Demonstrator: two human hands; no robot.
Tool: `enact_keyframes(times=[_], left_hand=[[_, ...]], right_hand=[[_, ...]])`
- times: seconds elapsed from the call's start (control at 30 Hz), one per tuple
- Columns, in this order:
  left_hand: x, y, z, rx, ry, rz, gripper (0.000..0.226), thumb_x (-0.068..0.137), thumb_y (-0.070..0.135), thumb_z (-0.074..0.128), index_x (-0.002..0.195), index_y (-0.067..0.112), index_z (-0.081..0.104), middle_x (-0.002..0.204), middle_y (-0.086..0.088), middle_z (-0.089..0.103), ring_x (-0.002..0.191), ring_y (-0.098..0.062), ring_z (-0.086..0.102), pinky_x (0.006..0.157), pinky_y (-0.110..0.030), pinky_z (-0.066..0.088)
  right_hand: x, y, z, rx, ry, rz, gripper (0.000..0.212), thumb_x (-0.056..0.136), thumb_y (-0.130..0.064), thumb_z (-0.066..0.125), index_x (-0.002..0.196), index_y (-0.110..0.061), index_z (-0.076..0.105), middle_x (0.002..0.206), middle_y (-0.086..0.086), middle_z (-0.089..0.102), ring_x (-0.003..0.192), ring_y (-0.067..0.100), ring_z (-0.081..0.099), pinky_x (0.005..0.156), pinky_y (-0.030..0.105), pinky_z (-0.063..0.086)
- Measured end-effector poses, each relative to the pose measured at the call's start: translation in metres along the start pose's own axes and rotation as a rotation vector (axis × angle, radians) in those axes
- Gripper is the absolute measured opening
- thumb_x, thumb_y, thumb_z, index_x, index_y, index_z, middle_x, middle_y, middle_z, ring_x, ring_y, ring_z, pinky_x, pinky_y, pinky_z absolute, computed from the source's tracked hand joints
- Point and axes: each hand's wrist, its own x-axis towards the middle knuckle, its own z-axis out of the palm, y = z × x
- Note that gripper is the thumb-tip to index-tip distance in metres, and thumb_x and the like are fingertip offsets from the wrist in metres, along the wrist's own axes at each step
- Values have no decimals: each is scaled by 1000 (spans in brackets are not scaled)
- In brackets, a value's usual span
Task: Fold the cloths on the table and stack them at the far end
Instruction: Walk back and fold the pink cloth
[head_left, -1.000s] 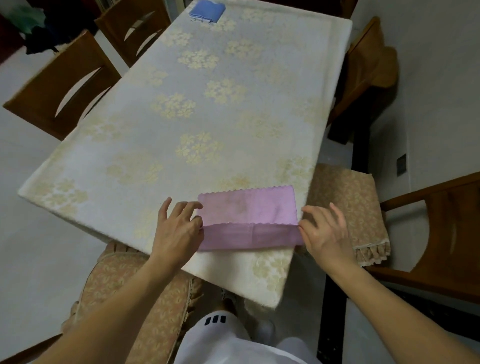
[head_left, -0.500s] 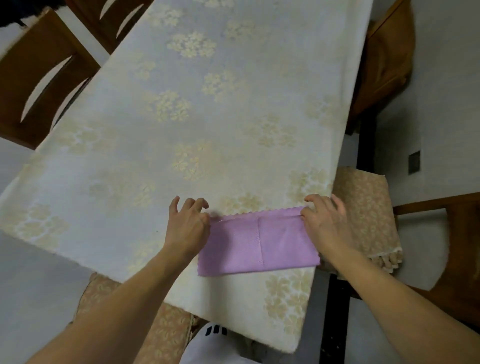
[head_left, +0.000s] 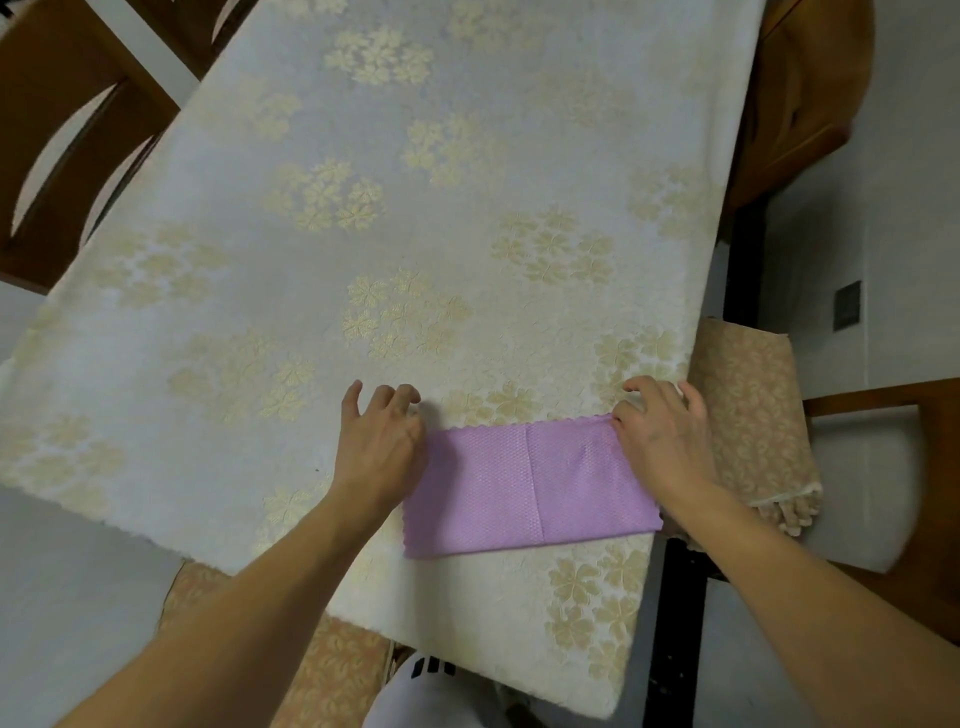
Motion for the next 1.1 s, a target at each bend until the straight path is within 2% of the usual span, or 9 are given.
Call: enact_keyframes(times=[0.1, 0.2, 0.33, 0.43, 0.5, 0.6, 0.77, 0.93, 1.1], left_hand=[[2, -2, 8, -5, 53, 7, 18, 83, 20, 68, 97, 10, 74, 121, -8, 67, 113, -30, 61, 112, -62, 28], [2, -4, 14, -26, 77, -14, 21, 85, 25, 65, 97, 9, 72, 120, -9, 66, 111, -30, 61, 111, -62, 28], [-3, 1, 16, -70, 107, -95, 38, 85, 29, 65, 118, 11, 61, 130, -13, 59, 117, -33, 57, 111, -61, 30], [-12, 16, 19, -163, 210, -52, 48, 90, 31, 56, 133, 9, 51, 145, -18, 48, 131, -36, 47, 114, -59, 30], [-18, 35, 25, -204, 216, 78, 57, 93, 36, 44, 144, 8, 43, 154, -16, 38, 140, -33, 39, 117, -56, 27], [-19, 63, 43, -223, 150, 192, 67, 99, 42, 33, 156, 11, 21, 164, -10, 17, 151, -27, 18, 120, -52, 20], [-26, 76, 72, -211, 47, 178, 72, 103, 55, 23, 158, 16, 0, 167, -4, -5, 153, -20, -6, 123, -49, 11], [-25, 74, 77, -206, 49, 150, 76, 101, 58, 27, 158, 15, 2, 167, -3, -4, 153, -19, -5, 123, -48, 11], [-44, 53, 81, -229, 50, 66, 80, 99, 57, 29, 158, 10, 3, 167, -7, -4, 153, -21, -4, 123, -45, 8]], right_hand=[[-1, 0, 3, 24, 7, 20, 11, 76, -5, 81, 81, -11, 74, 114, 9, 65, 102, 28, 62, 109, 48, 24], [-2, -1, 6, 39, 16, 43, 8, 80, -8, 80, 86, -12, 75, 116, 9, 65, 104, 27, 62, 108, 49, 32], [-7, -4, 7, 132, 100, 63, 24, 87, -9, 73, 111, -9, 70, 121, 12, 63, 110, 28, 59, 107, 50, 39], [-15, -18, 4, 231, 163, 36, 36, 97, -19, 55, 129, -5, 60, 133, 15, 59, 122, 29, 54, 113, 48, 35], [-24, -34, 3, 273, 71, -9, 51, 100, -34, 40, 143, -5, 48, 147, 15, 49, 137, 28, 45, 119, 48, 30], [-34, -58, 10, 250, -84, -82, 67, 103, -51, 28, 156, -10, 27, 164, 9, 24, 152, 24, 19, 123, 47, 18], [-43, -66, 35, 169, -178, -119, 78, 102, -64, 12, 159, -11, 8, 168, 7, 2, 155, 22, 0, 123, 46, 10], [-45, -55, 39, 167, -185, -119, 81, 101, -65, 11, 159, -10, 3, 168, 6, -3, 155, 21, -4, 124, 47, 9], [-62, -30, 40, 179, -201, -20, 84, 100, -66, 16, 159, -8, -1, 168, 9, -4, 155, 21, -2, 124, 45, 13]])
